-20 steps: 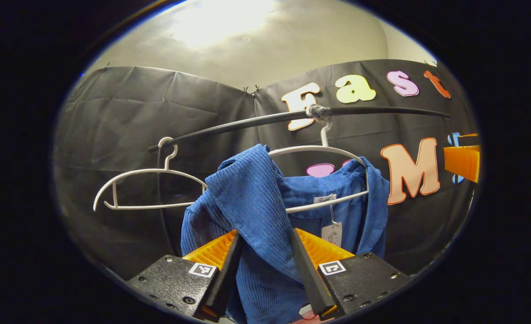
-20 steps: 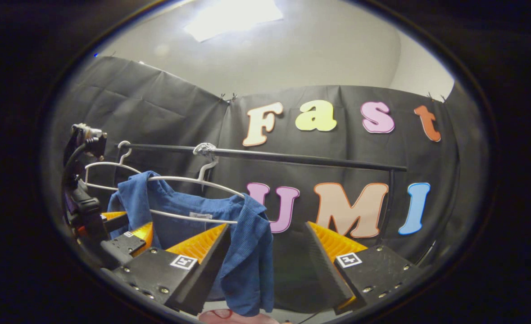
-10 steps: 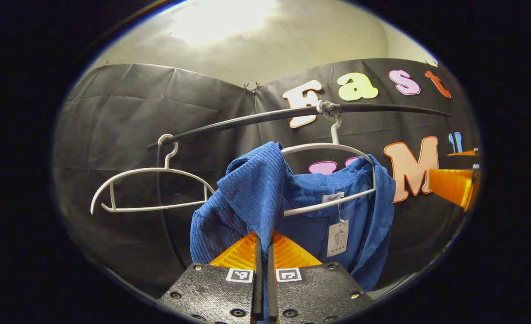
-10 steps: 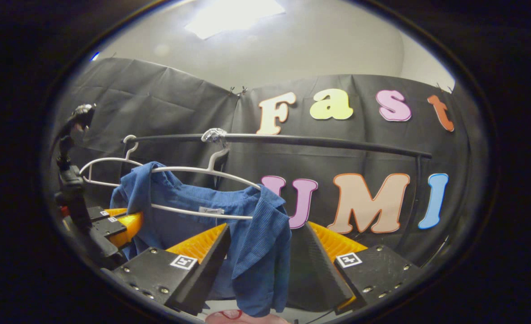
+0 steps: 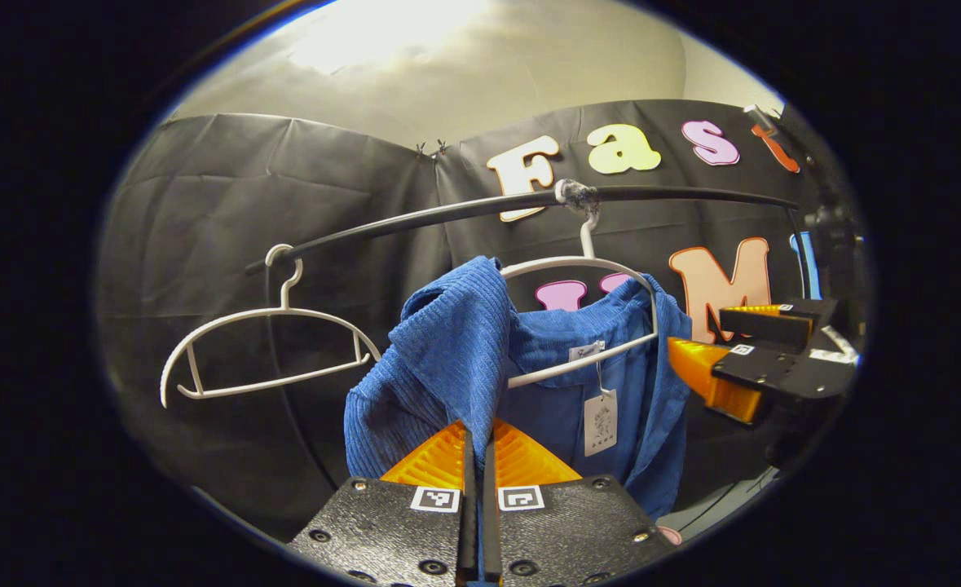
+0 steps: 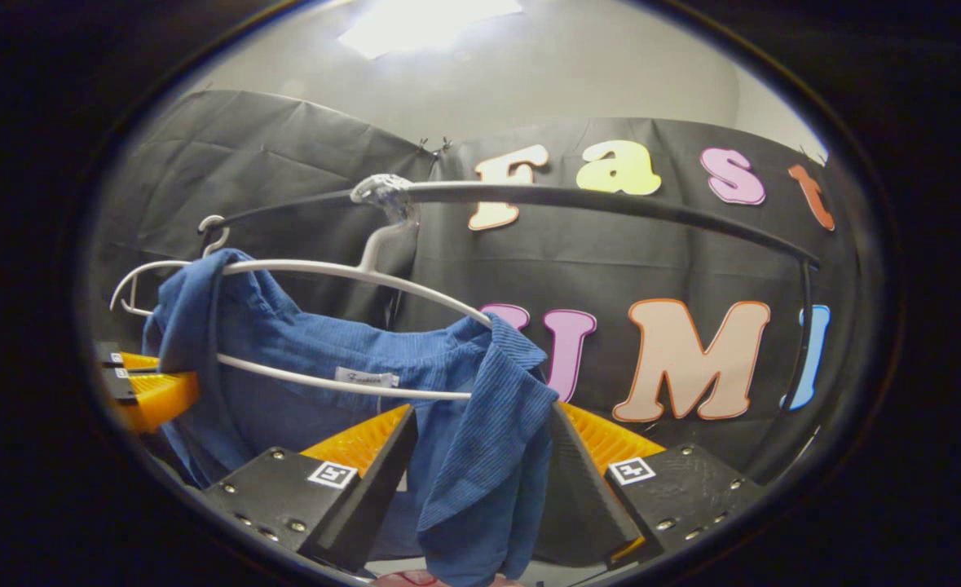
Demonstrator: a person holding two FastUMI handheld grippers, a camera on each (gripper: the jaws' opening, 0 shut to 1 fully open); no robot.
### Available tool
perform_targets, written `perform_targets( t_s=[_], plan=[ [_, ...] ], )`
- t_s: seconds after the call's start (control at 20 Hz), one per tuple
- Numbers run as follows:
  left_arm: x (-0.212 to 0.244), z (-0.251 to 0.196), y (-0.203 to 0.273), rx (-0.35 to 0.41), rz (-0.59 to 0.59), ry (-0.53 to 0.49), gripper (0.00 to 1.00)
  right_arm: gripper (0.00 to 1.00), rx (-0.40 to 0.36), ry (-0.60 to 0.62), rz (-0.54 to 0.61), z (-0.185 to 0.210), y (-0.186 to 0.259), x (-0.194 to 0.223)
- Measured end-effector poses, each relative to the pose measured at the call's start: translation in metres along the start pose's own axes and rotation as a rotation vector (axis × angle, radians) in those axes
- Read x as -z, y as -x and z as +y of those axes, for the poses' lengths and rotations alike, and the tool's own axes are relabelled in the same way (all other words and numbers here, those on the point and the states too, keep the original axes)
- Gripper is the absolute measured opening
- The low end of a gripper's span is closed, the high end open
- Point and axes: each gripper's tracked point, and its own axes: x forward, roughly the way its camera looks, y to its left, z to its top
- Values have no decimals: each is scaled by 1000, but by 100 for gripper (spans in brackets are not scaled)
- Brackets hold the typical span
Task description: Grasp the clothes on the hanger with both hands and then place them into the laundry hamper below.
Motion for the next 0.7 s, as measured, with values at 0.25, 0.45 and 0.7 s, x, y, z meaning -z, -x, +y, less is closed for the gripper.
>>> perform_targets(
  t_s=[0.25,0.45,0.7],
  plan=[
    [-1,0,3,26,13,13,2,96,50,-16,40,-10,-25,23],
    [-3,2,4,32,12,10,1,96,55,-50,68,-10,-42,38],
    [-6,4,8,40,21,25,3,81,63,-29,99,-5,-59,55]
  ],
)
